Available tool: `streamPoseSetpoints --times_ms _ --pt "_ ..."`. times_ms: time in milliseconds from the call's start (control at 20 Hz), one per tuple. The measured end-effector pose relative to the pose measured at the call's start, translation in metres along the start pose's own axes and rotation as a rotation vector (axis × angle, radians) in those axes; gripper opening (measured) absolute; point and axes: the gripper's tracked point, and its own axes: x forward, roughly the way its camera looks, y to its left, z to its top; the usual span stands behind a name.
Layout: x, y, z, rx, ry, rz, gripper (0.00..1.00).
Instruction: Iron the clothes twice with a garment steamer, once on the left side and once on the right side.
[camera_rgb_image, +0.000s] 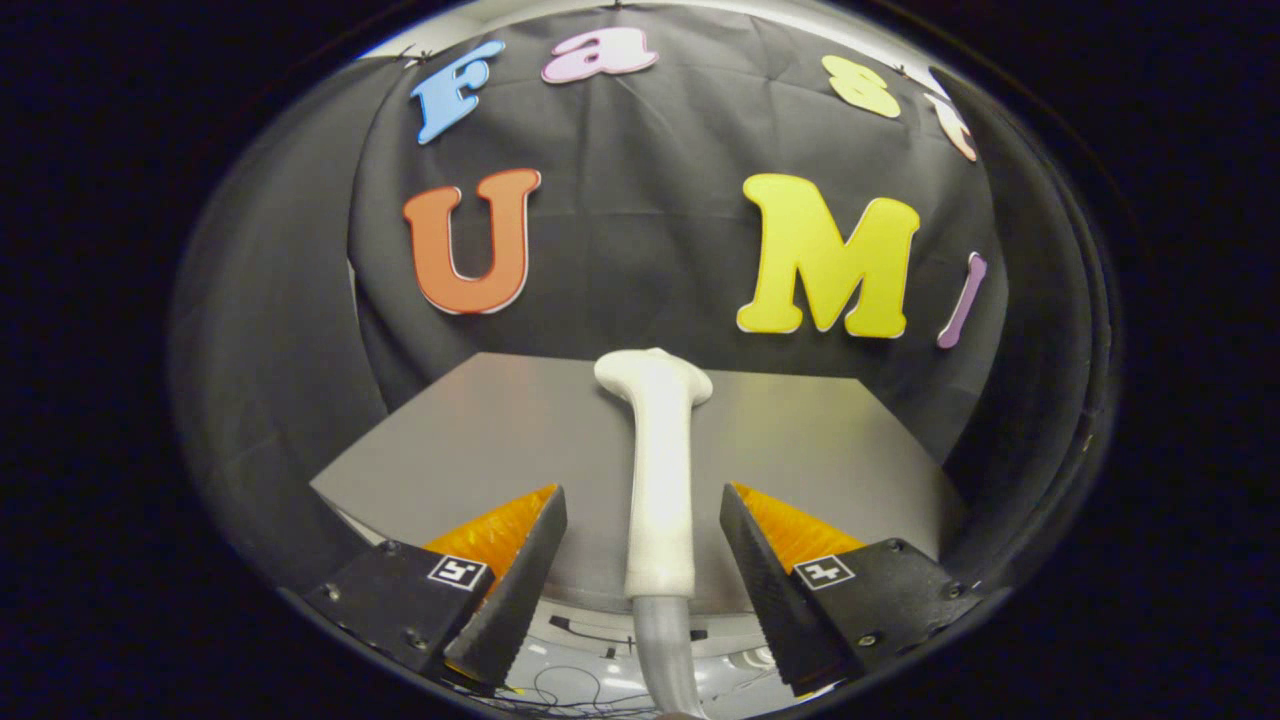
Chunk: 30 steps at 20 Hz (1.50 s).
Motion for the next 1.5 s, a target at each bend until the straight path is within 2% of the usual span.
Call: streamPoseSetpoints --times_ms 200,400,550,600,750,1200,1300,1500 --pt "0.014 0.002 -0.004 0.042 0.029 -0.002 0.91" --pt "0.011 0.004 -0.003 0.055 0.049 0.022 0.73" --pt "0.01 0.001 -0.005 0.075 0.079 0.016 0.69" --pt "0.008 -0.005 -0.002 0.09 0.083 0.003 0.62" --pt "0.01 -0.003 -0.003 0.13 0.107 0.031 0.42" --pt "0.001 -0.001 0.001 0.17 0.115 0.106 0.31" --pt "-0.002 -0.002 0.006 0.184 0.084 0.119 0.3" --pt "-0.038 -0.012 0.022 0.175 0.01 0.113 0.29"
